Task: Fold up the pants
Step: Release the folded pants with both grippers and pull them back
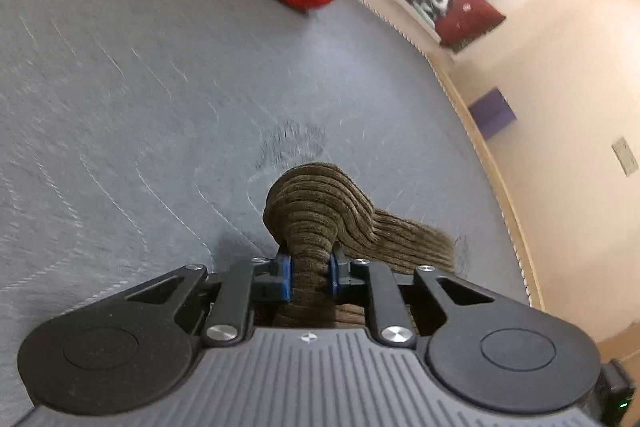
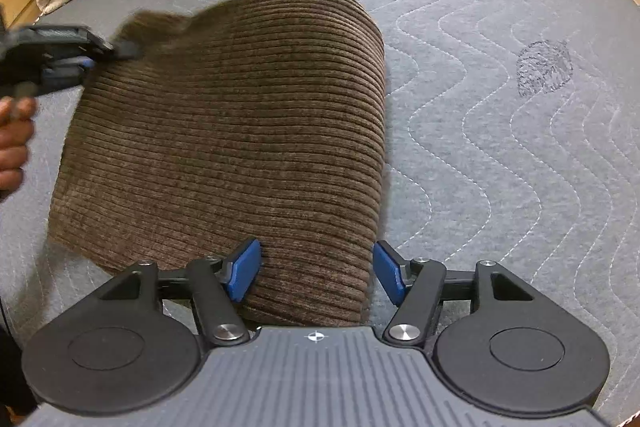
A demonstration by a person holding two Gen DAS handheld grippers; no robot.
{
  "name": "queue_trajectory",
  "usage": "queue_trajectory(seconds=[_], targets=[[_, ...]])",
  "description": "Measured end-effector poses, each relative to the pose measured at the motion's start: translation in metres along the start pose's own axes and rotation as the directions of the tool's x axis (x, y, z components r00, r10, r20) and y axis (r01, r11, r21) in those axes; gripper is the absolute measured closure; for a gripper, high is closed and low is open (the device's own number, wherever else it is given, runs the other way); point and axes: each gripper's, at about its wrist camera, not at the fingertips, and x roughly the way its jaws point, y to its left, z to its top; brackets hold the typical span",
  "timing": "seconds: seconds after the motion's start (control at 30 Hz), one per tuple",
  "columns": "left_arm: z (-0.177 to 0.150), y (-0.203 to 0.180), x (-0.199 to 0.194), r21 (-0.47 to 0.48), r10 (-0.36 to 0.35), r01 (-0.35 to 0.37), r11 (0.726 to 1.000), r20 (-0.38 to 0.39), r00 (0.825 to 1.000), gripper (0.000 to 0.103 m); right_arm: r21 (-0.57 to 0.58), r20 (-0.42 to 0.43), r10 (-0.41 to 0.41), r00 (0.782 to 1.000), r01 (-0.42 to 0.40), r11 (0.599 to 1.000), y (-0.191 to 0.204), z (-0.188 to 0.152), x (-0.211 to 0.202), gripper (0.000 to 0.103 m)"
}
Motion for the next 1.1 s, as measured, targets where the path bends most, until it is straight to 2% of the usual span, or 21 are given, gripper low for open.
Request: queue_trajectory(seconds=[0.07,0.13,0.2,0.23,0.27,0.3,0.37,0.43,0.5,0.53,0.57,0.67,0.7,0.73,0.77,0.8,0.83,0.9,0.97,1.03,1.1], targets=[[0.0,0.004,-0.018,0.015,0.071,-0.072,0.997,0.028,0.997,0.084,0.004,0.009,0.017,1.0,-0.017,1.0,0.002,0.002,-0.001,0.036],[-0.002,0.019,-0.024,-0.034,0.145,-0.144,0.989,0.023,0.989,0.084,-0.002,0.017,0.038,0.999,-0.038,0.999,0.006,0.003,-0.002,0.032],[-0.004,0.023,-0.019,-0.007,0.167,-0.167,0.986,-0.01,0.986,0.073,-0.017,0.024,0.056,0.998,-0.056,0.998,0.012,0.003,-0.003,0.029],[-0.004,0.02,-0.016,0.04,0.202,-0.201,0.979,-0.028,0.979,0.06,-0.026,0.025,0.055,0.998,-0.054,0.998,0.015,0.003,-0.003,0.03],[-0.004,0.016,-0.018,0.071,0.258,-0.256,0.964,-0.022,0.966,0.056,-0.04,0.023,0.035,0.999,-0.034,0.999,0.018,0.002,-0.002,0.03],[-0.004,0.009,-0.024,0.1,0.335,-0.335,0.937,0.013,0.942,0.056,-0.054,0.017,0.012,1.0,-0.011,0.998,0.02,0.001,0.001,0.03],[-0.004,-0.003,-0.042,0.108,0.395,-0.399,0.911,0.052,0.917,0.053,-0.039,0.005,0.005,1.0,-0.005,0.999,0.018,0.001,0.004,0.03],[-0.003,-0.016,-0.056,0.115,0.378,-0.376,0.919,0.013,0.926,0.053,-0.024,0.0,0.007,1.0,-0.007,1.0,0.017,0.001,0.005,0.03],[-0.011,-0.04,-0.075,0.196,0.337,-0.327,0.924,-0.017,0.941,0.053,-0.033,0.002,0.002,1.0,-0.002,0.999,0.018,0.001,0.005,0.035],[-0.014,-0.053,-0.079,0.255,0.334,-0.317,0.914,-0.026,0.942,0.053,-0.042,0.003,0.005,1.0,-0.005,0.999,0.02,0.001,0.004,0.041],[-0.024,-0.067,-0.085,0.328,0.336,-0.308,0.893,-0.031,0.941,0.055,-0.049,0.004,0.014,1.0,-0.014,0.999,0.025,0.0,0.004,0.054],[-0.061,-0.084,-0.092,0.454,0.344,-0.302,0.838,-0.011,0.939,0.064,-0.106,0.016,-0.001,1.0,0.003,0.994,0.036,-0.004,0.004,0.059],[-0.076,-0.081,-0.087,0.475,0.349,-0.303,0.826,-0.011,0.937,0.065,-0.125,0.018,-0.013,1.0,0.015,0.992,0.039,-0.004,0.005,0.06],[-0.093,-0.07,-0.079,0.481,0.35,-0.291,0.827,-0.036,0.936,0.066,-0.136,0.021,-0.023,1.0,0.025,0.99,0.041,-0.006,0.006,0.06],[-0.109,-0.053,-0.06,0.481,0.384,-0.289,0.828,-0.111,0.917,0.066,-0.141,0.024,-0.03,0.999,0.033,0.989,0.042,-0.007,0.007,0.06],[-0.123,-0.037,-0.037,0.482,0.467,-0.324,0.814,-0.211,0.859,0.065,-0.148,0.028,-0.037,0.999,0.04,0.988,0.043,-0.009,0.008,0.059],[-0.128,-0.029,-0.028,0.466,0.491,-0.34,0.817,-0.25,0.835,0.065,-0.153,0.031,-0.042,0.999,0.046,0.987,0.044,-0.009,0.008,0.059],[-0.124,-0.036,-0.031,0.48,0.487,-0.341,0.808,-0.22,0.845,0.065,-0.162,0.034,-0.043,0.999,0.048,0.986,0.045,-0.012,0.01,0.057],[-0.119,-0.042,-0.049,0.484,0.45,-0.329,0.811,-0.155,0.88,0.055,-0.162,0.058,-0.056,0.997,0.065,0.985,0.046,-0.014,0.007,0.056],[-0.117,-0.043,-0.066,0.455,0.437,-0.342,0.822,-0.117,0.892,0.047,-0.141,0.082,-0.05,0.995,0.062,0.988,0.046,-0.015,0.0,0.056],[-0.116,-0.046,-0.078,0.447,0.432,-0.358,0.82,-0.071,0.899,0.04,-0.119,0.115,-0.051,0.992,0.064,0.991,0.045,-0.016,-0.011,0.054]])
